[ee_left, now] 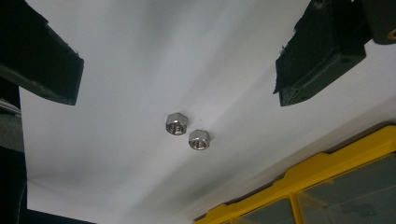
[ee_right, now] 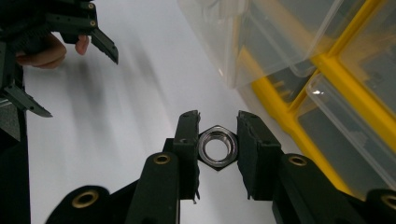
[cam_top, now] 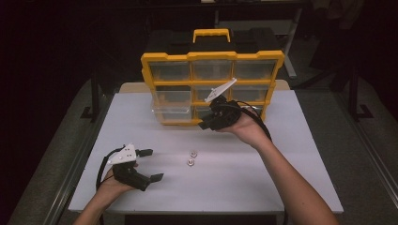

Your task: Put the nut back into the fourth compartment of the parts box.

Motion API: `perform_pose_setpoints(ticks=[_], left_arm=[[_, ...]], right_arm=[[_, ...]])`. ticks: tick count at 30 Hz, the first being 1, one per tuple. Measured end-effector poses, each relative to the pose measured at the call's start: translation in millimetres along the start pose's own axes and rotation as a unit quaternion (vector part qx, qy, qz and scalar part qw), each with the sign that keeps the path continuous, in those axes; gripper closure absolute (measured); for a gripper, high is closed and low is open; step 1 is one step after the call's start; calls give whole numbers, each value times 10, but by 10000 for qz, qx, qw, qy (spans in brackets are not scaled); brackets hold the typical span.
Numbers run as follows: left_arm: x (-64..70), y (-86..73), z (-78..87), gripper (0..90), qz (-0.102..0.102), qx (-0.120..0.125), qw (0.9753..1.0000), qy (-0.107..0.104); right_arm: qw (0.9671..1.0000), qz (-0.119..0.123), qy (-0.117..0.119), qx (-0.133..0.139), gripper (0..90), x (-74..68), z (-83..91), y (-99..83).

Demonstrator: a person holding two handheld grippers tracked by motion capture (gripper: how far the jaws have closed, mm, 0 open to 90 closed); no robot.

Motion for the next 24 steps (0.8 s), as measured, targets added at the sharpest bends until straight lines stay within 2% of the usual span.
perform_pose_setpoints(ticks=[13, 24], left_arm=[[-9, -10, -11, 11, -3, -33, 10000, 34], [-18, -4, 2, 11, 30, -26, 10000, 49]], right_arm=[[9998, 66, -77, 147, 688, 53, 128, 294], [9993, 141, -112, 342, 688, 74, 259, 619]])
Point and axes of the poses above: each handheld gripper's, and its own axes: z roughly backward along the jaws, y roughly out of its top, x roughly to its right, the point moved 9 cm from there along -z, roughly forward along the jaws, and after that the axes turned 1 degree about -z, right-handed, at the moved point
